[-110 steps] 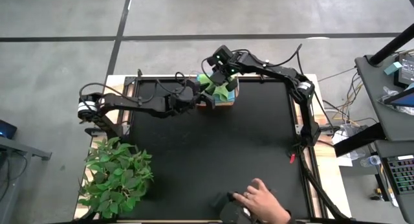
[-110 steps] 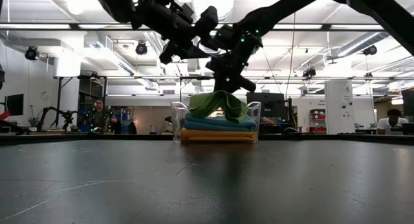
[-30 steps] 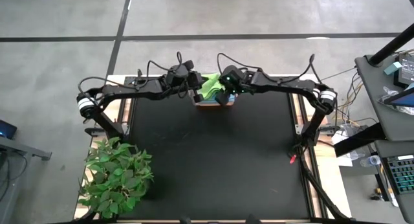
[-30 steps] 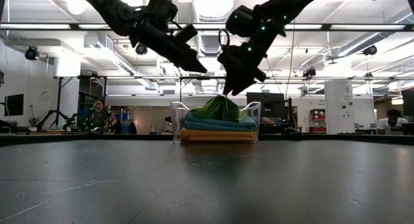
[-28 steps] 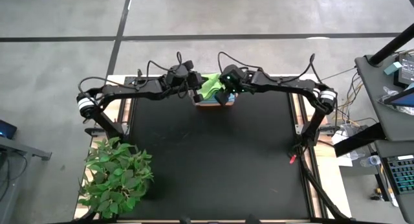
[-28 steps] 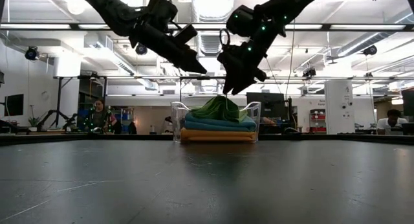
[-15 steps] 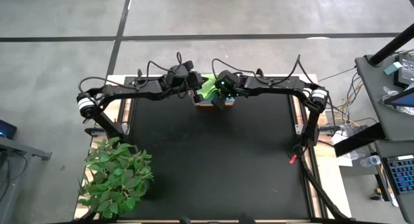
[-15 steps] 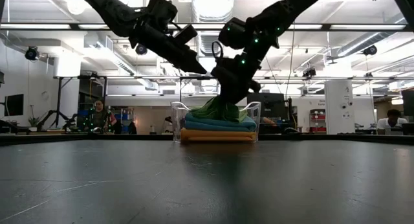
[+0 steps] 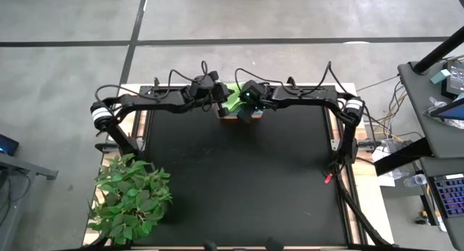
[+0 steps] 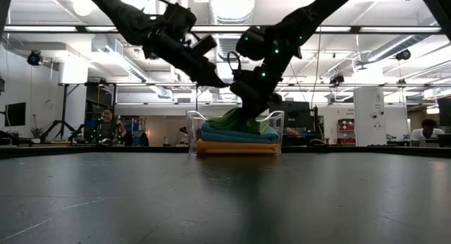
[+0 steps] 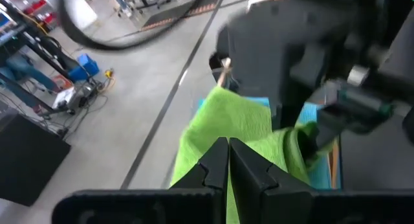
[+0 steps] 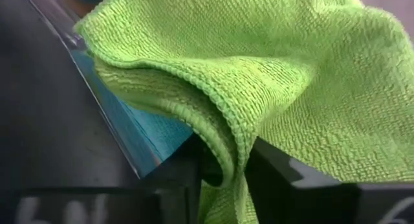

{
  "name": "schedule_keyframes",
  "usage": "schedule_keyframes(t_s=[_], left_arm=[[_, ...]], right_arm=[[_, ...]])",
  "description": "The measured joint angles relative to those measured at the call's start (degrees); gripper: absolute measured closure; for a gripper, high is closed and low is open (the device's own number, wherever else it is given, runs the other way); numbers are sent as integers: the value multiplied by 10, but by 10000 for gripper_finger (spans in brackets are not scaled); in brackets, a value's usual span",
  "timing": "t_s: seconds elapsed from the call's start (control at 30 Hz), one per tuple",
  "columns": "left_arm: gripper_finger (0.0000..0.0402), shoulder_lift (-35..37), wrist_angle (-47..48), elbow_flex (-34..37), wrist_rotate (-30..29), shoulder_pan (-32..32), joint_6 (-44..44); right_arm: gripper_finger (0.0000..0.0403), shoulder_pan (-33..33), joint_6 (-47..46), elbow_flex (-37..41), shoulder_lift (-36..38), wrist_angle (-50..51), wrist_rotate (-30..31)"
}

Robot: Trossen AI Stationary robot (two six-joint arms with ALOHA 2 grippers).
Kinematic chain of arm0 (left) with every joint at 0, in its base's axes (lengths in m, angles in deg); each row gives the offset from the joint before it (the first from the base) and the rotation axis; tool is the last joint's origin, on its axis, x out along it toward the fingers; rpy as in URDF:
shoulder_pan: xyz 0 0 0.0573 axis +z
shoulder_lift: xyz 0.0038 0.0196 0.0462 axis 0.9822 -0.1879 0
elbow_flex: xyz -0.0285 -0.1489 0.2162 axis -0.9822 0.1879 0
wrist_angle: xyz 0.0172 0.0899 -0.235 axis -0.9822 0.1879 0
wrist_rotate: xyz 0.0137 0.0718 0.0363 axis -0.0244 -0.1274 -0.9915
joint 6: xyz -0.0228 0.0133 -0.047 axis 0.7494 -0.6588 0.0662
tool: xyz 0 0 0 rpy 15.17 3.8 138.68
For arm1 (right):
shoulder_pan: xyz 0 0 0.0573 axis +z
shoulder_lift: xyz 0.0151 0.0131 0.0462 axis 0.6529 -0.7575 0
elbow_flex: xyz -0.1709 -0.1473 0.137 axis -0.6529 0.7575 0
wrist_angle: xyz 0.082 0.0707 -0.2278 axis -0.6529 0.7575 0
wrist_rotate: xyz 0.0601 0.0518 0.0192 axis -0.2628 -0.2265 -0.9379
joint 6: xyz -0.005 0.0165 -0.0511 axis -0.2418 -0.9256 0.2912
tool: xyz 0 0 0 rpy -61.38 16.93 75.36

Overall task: Fold microfiber towels
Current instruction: Put the green microfiber cloth into the transparent bin

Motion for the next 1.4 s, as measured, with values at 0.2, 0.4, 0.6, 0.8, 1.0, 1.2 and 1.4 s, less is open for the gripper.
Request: schedule_keyframes(t_s=[0.2, 0.4, 0.6, 0.8, 1.0, 1.2, 1.4], left_arm=[[402, -34, 1, 0, 0, 0, 14], [402, -72, 1, -4, -2, 0, 14], [402, -83, 4, -2, -27, 3, 16], [401, -83, 24, -4, -27, 9, 28], [402, -83, 43, -4, -49, 12, 29], [402, -76, 44, -8, -116, 13, 29], [402, -52, 44, -10, -109, 12, 28]], right_arm=[[357, 0, 41, -11, 8, 22, 0], [391, 0, 94, -49, 9, 72, 0], [393, 0, 162, -86, 9, 132, 0], [391, 0, 240, -92, 9, 154, -1], [330, 0, 238, -93, 3, 171, -2], [260, 0, 229, -112, 6, 223, -2], [240, -4, 255, -176, 12, 327, -3]])
